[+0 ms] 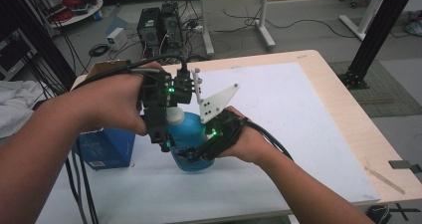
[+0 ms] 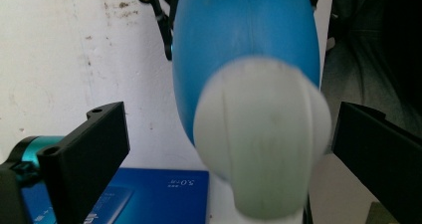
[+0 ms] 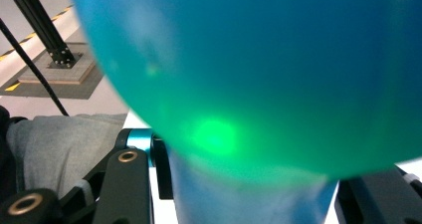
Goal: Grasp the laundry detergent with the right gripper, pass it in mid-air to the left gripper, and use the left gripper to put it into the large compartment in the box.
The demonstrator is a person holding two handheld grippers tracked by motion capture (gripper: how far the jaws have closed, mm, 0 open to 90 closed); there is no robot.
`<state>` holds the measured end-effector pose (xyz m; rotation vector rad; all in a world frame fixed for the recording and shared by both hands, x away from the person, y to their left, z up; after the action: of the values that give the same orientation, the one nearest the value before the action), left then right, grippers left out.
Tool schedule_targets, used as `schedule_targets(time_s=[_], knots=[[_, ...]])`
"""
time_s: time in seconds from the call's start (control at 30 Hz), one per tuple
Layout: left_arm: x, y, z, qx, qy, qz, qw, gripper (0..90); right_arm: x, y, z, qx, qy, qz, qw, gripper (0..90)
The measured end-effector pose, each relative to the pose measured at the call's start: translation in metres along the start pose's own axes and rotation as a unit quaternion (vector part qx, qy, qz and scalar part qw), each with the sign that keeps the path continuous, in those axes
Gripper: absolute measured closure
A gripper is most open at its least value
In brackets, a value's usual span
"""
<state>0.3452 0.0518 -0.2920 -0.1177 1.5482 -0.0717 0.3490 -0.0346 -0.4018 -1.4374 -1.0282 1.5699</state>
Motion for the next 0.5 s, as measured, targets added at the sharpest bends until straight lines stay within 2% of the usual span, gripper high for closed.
schedule_targets(time_s=[0.23, 0.5], knots=[[0.003, 0.0, -0.002, -0.006, 0.0, 0.002, 1.0, 1.7, 0.011, -0.009, 0.0, 0.002, -0.009, -0.004, 1.0, 46.8], [0.005, 0.001, -0.003, -0.011, 0.002, 0.007, 0.9999, 1.7, 0.015, -0.012, 0.0, 0.005, -0.012, -0.01, 0.9999, 46.8]])
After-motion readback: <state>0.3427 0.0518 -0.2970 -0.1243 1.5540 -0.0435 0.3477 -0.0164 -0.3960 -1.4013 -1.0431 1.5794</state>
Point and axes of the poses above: each handheld gripper's, and its own axes: x roughly forward along the jaws, y roughly out of its underside, z roughly to its left, the point moved 5 cm from there along x, roughly forward along the jaws, and after that the axes turned 4 degrees about -z, right-handed, at the moved point
